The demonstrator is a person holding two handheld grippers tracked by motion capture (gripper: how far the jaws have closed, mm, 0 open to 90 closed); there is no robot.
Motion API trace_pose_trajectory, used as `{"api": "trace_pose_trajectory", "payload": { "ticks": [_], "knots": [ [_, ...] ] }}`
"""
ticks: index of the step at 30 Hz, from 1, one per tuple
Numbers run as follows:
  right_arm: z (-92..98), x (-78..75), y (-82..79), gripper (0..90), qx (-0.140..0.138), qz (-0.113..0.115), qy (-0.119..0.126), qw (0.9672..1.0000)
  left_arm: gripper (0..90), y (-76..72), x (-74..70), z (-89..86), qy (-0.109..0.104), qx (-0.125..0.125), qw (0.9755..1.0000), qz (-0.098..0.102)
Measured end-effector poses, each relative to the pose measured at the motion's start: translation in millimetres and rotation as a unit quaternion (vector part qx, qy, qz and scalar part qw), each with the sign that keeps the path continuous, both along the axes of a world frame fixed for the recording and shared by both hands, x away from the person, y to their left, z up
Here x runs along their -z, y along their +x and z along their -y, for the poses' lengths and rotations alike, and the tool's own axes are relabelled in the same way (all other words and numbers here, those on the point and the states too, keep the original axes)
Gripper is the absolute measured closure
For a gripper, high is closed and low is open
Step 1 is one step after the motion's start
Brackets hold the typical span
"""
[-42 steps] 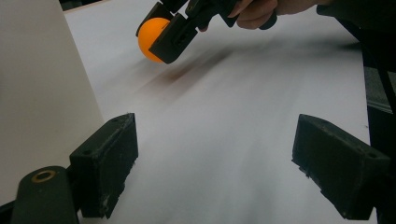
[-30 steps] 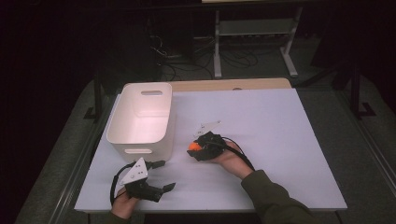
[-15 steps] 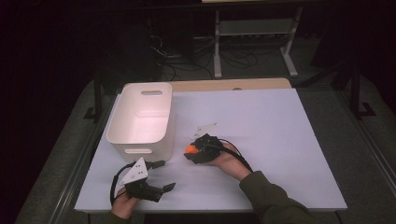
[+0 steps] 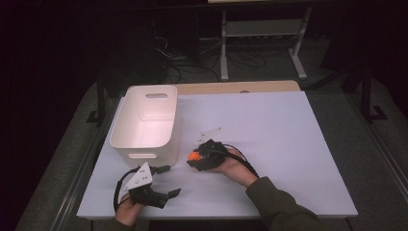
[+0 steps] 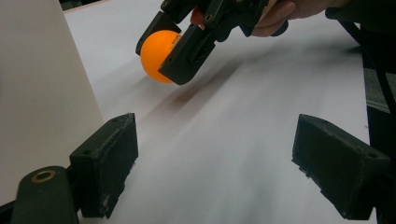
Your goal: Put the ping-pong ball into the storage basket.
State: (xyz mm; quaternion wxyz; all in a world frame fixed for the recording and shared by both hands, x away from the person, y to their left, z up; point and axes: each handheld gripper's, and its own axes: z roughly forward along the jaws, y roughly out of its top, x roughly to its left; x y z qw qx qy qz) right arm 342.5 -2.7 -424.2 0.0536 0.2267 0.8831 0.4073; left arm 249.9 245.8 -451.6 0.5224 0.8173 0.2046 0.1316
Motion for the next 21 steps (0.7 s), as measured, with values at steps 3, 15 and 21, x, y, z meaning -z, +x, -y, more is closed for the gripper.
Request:
{"api": "trace_pose_trajectory", "payload": {
  "ticks": [3,15,21],
  "knots": [
    [-0.8,-0.8,-0.9,49.9,-0.004,-0.002,0.001,1.0000,14.2,-0.1,0.0,0.1,-0.001,0.000,1.0000,0.000],
    [-1.9,-11.7,-2.7,49.9,-0.013,-0.004,-0.002,0.9999,14.2,-0.1,0.0,0.1,0.000,-0.001,1.0000,0.000],
    [-1.2,-16.9,-2.4,49.9,-0.017,-0.005,-0.004,0.9998,14.2,0.0,0.0,0.1,-0.001,-0.001,1.0000,-0.001]
  ]
}}
